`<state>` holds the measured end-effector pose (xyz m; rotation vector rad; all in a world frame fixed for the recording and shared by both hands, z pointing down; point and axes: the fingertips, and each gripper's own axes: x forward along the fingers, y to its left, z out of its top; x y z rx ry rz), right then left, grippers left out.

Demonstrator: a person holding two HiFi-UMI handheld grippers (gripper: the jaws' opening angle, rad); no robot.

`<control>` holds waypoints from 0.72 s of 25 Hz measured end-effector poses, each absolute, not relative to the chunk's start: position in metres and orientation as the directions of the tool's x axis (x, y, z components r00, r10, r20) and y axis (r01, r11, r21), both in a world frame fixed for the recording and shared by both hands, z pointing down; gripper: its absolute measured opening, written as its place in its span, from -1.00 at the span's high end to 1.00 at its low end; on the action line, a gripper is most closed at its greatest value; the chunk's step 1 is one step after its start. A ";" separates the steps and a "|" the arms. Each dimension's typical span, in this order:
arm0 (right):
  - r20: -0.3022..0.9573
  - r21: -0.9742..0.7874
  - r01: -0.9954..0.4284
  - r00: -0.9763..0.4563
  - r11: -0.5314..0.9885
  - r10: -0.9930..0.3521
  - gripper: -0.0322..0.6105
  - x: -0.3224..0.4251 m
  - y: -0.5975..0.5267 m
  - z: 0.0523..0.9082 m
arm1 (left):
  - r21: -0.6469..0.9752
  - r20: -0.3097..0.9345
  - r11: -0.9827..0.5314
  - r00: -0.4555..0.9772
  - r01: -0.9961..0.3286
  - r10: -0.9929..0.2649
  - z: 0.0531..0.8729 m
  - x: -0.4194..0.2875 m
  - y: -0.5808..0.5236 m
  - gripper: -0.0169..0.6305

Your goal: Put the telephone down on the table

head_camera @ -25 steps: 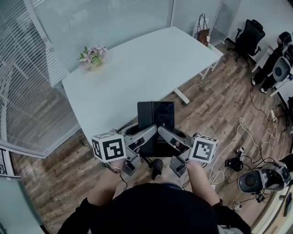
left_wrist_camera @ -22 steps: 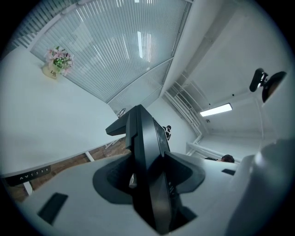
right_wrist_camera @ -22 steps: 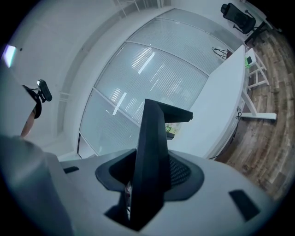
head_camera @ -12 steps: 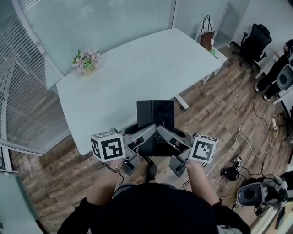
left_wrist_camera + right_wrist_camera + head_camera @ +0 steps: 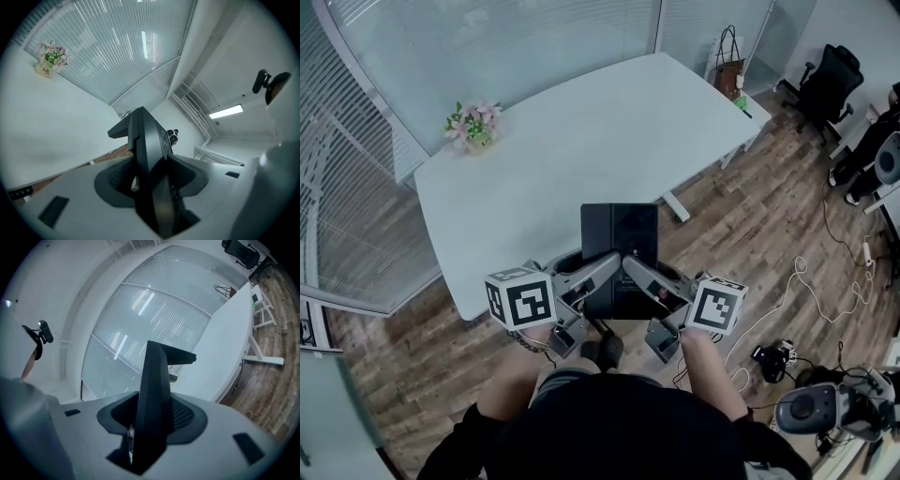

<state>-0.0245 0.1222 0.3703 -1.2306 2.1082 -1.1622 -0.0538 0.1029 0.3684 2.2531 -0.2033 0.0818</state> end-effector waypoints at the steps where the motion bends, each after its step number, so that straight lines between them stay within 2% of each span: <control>1: 0.046 -0.832 -0.497 -0.507 0.248 -0.860 0.32 -0.023 0.123 0.372 | 0.761 0.131 -0.624 0.985 -0.175 -0.116 0.369 -0.053 0.104 0.27; 18: 0.049 -0.834 -0.499 -0.490 0.234 -0.870 0.32 -0.031 0.121 0.371 | 0.759 0.138 -0.629 0.986 -0.169 -0.098 0.368 -0.061 0.100 0.27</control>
